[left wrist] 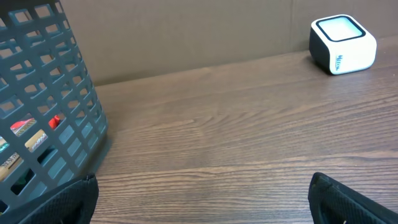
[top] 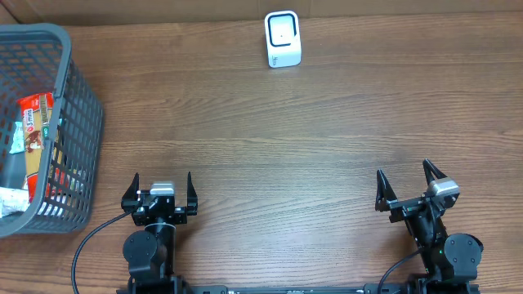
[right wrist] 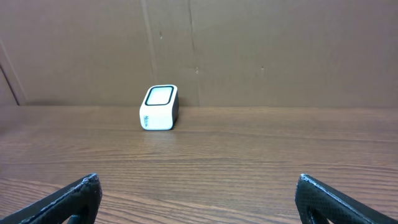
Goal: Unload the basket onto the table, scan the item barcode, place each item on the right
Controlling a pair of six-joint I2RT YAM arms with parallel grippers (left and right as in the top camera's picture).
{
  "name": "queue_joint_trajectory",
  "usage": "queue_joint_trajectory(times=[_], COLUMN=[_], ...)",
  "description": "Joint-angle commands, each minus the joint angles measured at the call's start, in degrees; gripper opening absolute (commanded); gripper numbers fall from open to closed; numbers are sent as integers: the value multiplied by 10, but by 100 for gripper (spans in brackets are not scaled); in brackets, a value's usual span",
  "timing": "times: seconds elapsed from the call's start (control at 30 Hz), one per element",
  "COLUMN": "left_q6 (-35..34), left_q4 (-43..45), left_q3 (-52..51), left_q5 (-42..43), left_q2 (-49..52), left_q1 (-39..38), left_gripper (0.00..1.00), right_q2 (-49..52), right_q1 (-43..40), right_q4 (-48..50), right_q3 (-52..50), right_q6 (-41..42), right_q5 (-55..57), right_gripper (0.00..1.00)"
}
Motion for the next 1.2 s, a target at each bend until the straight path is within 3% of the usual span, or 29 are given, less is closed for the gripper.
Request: queue_joint_trajectory(times=[0.0,0.73,1.17], left_q6=[9,8,-11], left_q4=[-1,-1,4], left_q3=[-2,-2,-2], left_q5=[-3,-2,50], left_q2=[-6,-6,-6], left_q1=[-3,-3,-3], left_gripper=[100,100,100], right_q2=[-5,-5,-5], right_q1=[3,3,3], right_q4=[3,3,3], right_q3=[-6,-6,-6], right_q6=[1,1,1], right_q5=[2,2,2], right_gripper=[100,100,100])
